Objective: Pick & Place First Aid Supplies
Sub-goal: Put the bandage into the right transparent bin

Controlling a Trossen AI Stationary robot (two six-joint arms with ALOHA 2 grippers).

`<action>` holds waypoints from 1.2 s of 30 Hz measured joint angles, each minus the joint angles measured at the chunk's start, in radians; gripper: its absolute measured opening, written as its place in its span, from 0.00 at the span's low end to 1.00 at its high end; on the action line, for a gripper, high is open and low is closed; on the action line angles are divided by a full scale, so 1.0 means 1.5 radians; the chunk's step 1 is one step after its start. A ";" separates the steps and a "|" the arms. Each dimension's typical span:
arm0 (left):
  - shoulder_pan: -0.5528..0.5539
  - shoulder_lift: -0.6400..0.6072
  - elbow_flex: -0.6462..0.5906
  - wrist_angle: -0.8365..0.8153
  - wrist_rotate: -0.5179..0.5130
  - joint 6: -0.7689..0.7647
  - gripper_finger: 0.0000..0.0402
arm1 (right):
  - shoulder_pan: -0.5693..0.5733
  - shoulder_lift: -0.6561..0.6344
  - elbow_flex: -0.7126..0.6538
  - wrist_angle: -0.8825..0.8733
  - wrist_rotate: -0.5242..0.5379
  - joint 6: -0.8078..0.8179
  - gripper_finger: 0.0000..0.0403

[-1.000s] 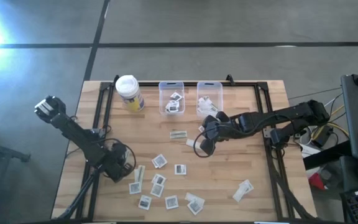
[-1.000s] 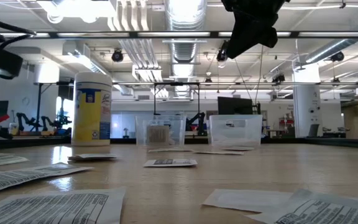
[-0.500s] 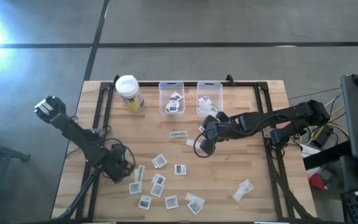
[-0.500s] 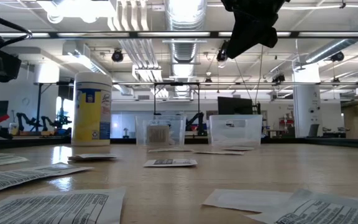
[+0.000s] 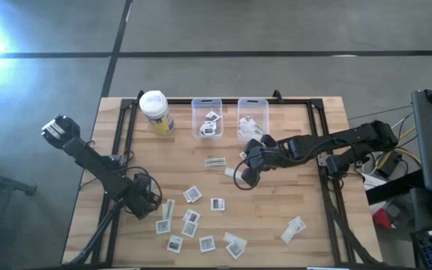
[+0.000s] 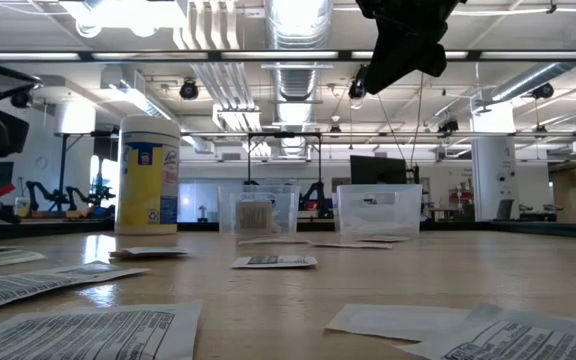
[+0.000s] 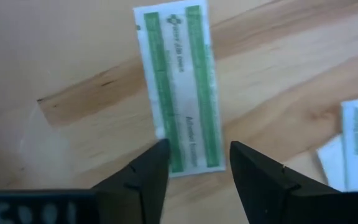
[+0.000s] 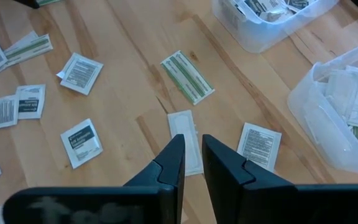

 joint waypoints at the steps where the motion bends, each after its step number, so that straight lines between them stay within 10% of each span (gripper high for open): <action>1: 0.000 0.000 -0.003 0.000 0.001 -0.008 0.45 | 0.000 0.000 0.000 0.000 0.000 0.000 0.13; 15: 0.000 -0.001 -0.034 -0.002 0.002 -0.031 0.42 | 0.000 0.000 0.000 0.000 0.000 0.000 0.13; 36: 0.000 -0.001 0.003 -0.001 -0.024 0.098 0.01 | 0.000 0.000 0.000 0.000 0.000 0.000 0.13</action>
